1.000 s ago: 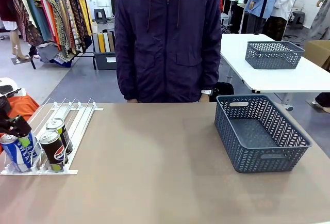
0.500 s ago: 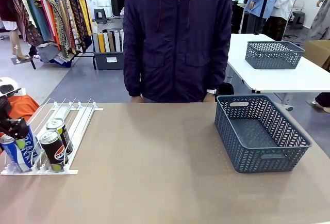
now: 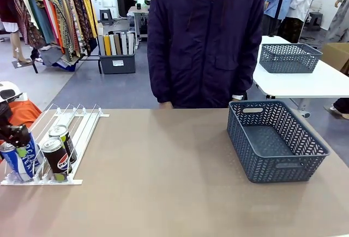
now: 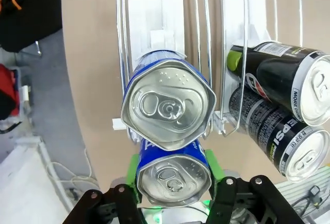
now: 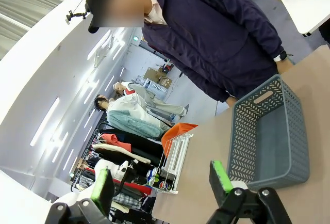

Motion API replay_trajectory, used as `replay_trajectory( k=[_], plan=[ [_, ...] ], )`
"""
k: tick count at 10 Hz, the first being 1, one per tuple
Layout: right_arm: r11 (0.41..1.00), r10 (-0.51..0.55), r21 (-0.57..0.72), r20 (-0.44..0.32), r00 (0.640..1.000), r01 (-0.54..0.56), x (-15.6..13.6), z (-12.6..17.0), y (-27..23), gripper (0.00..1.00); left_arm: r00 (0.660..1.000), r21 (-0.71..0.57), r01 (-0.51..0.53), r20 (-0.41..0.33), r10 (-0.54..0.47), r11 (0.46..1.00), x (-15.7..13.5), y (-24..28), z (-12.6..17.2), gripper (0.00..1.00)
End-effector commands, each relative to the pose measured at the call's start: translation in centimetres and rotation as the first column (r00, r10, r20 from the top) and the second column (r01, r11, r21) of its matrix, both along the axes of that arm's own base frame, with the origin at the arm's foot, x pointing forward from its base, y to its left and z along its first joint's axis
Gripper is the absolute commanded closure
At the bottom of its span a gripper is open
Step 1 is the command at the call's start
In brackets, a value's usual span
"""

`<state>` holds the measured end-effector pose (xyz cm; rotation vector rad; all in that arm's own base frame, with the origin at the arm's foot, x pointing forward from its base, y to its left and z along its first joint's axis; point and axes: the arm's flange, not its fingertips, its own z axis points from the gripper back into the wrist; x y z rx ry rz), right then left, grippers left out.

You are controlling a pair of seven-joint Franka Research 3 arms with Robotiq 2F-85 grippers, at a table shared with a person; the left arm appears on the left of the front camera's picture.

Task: Retrieve and store the cans from the dispenser.
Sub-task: Pick up one can from the Automatic Can Dispenser and place it in the middle of the table.

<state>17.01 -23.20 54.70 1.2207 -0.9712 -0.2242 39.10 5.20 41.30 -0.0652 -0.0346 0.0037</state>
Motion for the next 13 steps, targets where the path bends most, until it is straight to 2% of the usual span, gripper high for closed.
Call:
replay_trajectory(
  k=[1,2,3,4,6,8,9,10,13],
  plan=[
    [1.0,-0.004,-0.003,0.035,0.999,0.004,0.5,0.5,-0.1,0.0,0.998,0.024,0.05,0.037,-0.051,0.998,-1.3,-2.0,2.6,1.0],
    [1.0,-0.004,-0.003,0.035,0.999,0.004,0.5,0.5,-0.1,0.0,0.995,0.046,0.074,0.057,-0.076,0.996,-2.4,-2.8,5.5,1.0],
    [1.0,-0.004,-0.003,0.035,0.999,0.004,0.5,0.5,-0.1,0.0,0.989,0.07,0.097,0.104,-0.104,0.993,-4.3,-3.4,9.7,1.0],
    [1.0,-0.004,-0.003,0.035,0.999,0.004,0.5,0.5,-0.1,0.0,0.976,0.092,0.107,0.18,-0.123,0.99,-6.4,-3.9,13.4,1.0],
    [1.0,-0.004,-0.003,0.035,0.999,0.004,0.5,0.5,-0.1,0.0,0.939,0.169,0.12,0.301,-0.167,0.978,-10.8,-5.1,18.7,1.0],
    [1.0,-0.004,-0.003,0.035,0.999,0.004,0.5,0.5,-0.1,0.0,0.889,0.175,0.137,0.412,-0.199,0.975,-13.4,-5.6,20.8,1.0],
    [1.0,-0.004,-0.003,0.035,0.999,0.004,0.5,0.5,-0.1,0.0,0.874,0.142,0.159,0.439,-0.206,0.977,-13.8,-5.4,20.3,1.0],
    [1.0,-0.004,-0.003,0.035,0.999,0.004,0.5,0.5,-0.1,0.0,0.913,0.164,0.132,0.364,-0.184,0.978,-13.6,-5.9,21.8,1.0],
    [1.0,-0.004,-0.003,0.035,0.999,0.004,0.5,0.5,-0.1,0.0,0.913,0.164,0.132,0.364,-0.184,0.978,-13.6,-5.9,21.8,1.0]
  ],
)
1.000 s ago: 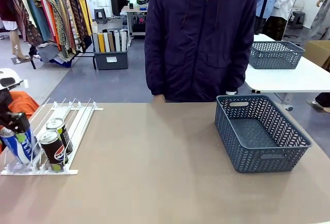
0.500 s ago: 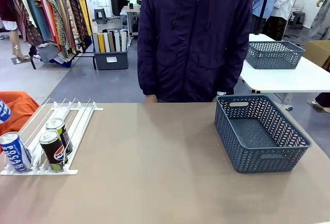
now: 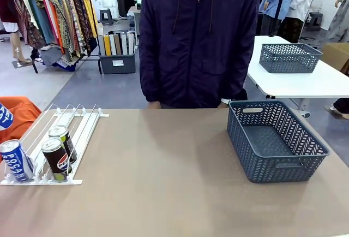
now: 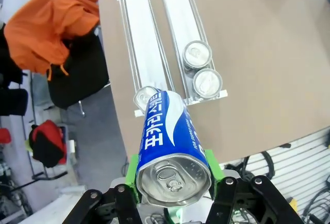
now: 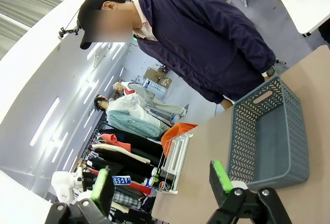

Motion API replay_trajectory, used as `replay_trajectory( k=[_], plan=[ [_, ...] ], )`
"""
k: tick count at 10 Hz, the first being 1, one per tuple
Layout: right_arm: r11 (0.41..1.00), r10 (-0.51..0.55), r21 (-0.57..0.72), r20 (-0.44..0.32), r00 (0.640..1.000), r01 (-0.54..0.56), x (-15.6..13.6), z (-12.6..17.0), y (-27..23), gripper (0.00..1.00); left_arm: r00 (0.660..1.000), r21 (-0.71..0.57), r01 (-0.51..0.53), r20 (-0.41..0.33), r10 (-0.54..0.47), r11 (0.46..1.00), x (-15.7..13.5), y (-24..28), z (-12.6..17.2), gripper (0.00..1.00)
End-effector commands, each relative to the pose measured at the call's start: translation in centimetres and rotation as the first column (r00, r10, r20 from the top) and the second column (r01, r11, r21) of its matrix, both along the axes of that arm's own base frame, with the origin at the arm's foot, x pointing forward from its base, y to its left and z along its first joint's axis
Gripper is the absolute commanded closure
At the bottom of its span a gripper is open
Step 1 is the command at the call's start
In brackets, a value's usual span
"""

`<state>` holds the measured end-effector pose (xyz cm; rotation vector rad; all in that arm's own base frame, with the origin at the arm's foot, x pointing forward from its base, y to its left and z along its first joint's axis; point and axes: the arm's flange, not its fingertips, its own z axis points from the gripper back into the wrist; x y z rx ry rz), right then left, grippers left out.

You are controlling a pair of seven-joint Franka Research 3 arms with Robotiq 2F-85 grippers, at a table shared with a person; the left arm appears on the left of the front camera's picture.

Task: Retrieve and store the cans from the dispenser.
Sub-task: Pick up one can from the Automatic Can Dispenser and place it in the middle of the table.

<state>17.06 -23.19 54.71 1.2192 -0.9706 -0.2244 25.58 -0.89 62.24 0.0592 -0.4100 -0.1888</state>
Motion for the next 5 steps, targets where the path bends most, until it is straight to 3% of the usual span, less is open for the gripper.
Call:
replay_trajectory(
  k=[1,2,5],
  plan=[
    [1.0,-0.004,-0.002,0.036,0.999,0.004,0.4,0.5,-0.1,0.0,1.0,0.0,0.0,0.01,0.0,1.0,-0.3,0.0,0.2,1.0],
    [1.0,-0.004,-0.002,0.036,0.999,0.004,0.4,0.5,-0.1,0.0,0.994,-0.123,0.067,-0.075,-0.077,0.99,0.9,-0.6,0.4,1.0],
    [1.0,-0.004,-0.002,0.036,0.999,0.004,0.4,0.5,-0.1,0.0,0.96,-0.217,0.211,-0.14,-0.244,0.953,9.6,-12.1,0.0,1.0]
  ],
)
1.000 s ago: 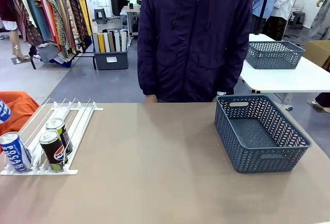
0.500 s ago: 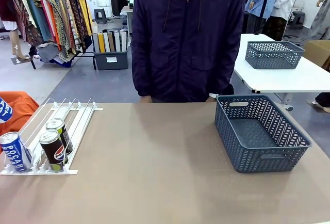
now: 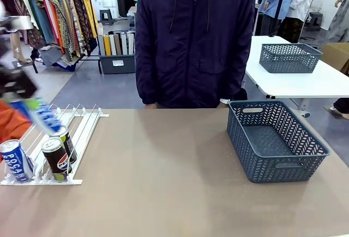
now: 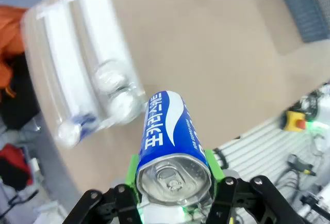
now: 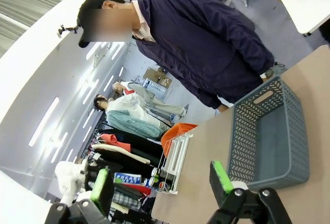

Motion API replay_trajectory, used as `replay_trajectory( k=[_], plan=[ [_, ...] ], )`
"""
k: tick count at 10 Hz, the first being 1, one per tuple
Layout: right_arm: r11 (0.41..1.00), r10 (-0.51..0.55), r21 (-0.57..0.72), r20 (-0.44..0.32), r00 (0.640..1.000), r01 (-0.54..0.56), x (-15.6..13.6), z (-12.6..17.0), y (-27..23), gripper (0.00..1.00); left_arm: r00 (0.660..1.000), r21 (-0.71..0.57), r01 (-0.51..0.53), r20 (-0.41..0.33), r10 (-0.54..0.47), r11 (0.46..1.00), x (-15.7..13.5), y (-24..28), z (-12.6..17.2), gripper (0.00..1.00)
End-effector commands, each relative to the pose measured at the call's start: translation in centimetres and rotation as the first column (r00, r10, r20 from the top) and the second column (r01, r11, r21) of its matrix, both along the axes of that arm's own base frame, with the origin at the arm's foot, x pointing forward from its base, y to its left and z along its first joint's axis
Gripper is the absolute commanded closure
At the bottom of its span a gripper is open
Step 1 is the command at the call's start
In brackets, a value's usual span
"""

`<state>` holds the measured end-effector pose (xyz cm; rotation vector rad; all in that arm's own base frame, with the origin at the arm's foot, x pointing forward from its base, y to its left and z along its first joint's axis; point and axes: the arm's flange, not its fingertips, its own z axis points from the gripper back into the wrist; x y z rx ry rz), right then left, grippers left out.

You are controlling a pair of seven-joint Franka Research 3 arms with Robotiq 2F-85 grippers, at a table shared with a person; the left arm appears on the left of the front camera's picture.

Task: Retrieve and store the cans from the dispenser.
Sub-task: Pick up one can from the Automatic Can Dispenser and place it in the middle of the table.

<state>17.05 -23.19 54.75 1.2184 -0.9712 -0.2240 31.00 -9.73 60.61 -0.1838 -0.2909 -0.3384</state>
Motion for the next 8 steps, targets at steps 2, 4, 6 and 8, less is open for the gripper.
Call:
replay_trajectory(
  k=[2,4,6,8],
  plan=[
    [1.0,-0.003,-0.001,0.036,0.999,0.003,0.4,0.5,-0.1,0.0,0.972,-0.045,0.206,-0.103,-0.21,0.977,9.5,-15.2,-1.1,1.0],
    [1.0,-0.003,-0.001,0.036,0.999,0.003,0.4,0.5,-0.1,0.0,0.944,0.026,0.28,-0.192,-0.27,0.96,10.6,-25.7,-7.6,1.0],
    [1.0,-0.003,-0.001,0.036,0.999,0.003,0.4,0.5,-0.1,0.0,0.954,0.109,0.256,-0.186,-0.234,0.96,10.9,-30.8,-14.2,1.0],
    [1.0,-0.003,-0.001,0.036,0.999,0.003,0.4,0.5,-0.1,0.0,0.963,0.153,0.217,-0.194,-0.186,0.964,11.4,-31.3,-17.3,1.0]
  ],
)
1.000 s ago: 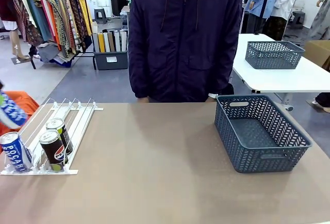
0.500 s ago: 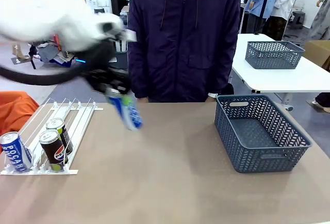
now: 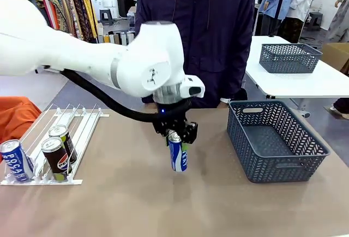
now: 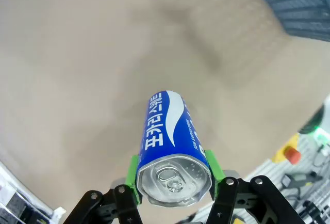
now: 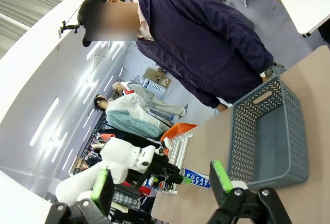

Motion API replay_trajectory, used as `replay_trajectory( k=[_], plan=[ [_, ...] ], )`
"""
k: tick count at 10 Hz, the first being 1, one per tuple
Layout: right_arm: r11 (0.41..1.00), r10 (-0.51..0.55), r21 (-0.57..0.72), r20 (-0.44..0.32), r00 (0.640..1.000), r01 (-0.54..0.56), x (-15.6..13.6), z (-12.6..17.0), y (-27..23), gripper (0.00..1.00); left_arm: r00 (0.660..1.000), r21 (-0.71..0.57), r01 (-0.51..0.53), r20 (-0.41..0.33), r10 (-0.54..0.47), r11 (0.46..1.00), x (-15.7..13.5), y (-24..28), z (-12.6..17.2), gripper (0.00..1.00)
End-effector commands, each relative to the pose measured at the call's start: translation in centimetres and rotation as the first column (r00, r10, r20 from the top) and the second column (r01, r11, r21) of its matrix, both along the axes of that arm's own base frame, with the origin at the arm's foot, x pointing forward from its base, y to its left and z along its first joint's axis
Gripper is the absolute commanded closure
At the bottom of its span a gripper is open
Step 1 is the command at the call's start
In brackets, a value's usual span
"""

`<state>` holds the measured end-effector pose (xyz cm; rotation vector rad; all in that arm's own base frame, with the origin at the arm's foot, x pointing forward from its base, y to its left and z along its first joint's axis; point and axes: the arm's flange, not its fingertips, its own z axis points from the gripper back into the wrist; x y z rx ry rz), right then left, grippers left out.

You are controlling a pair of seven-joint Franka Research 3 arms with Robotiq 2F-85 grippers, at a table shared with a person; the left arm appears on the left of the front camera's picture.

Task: Retrieve and store the cans from the dispenser.
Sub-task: Pick up one can from the Automatic Can Dispenser and place it in the middle of the table.

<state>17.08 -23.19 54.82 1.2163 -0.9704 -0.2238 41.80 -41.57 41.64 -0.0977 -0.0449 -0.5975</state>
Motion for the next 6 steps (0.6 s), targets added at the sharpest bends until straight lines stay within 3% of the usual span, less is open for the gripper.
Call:
replay_trajectory(
  k=[1,6],
  plan=[
    [1.0,-0.003,0.001,0.037,0.999,0.003,0.4,0.4,-0.1,0.0,0.994,0.026,-0.09,0.062,0.089,0.996,1.1,0.9,1.3,1.0],
    [1.0,-0.003,0.001,0.037,0.999,0.003,0.4,0.4,-0.1,0.0,0.992,0.064,-0.119,0.051,0.116,0.991,1.4,1.0,0.0,1.0]
  ],
)
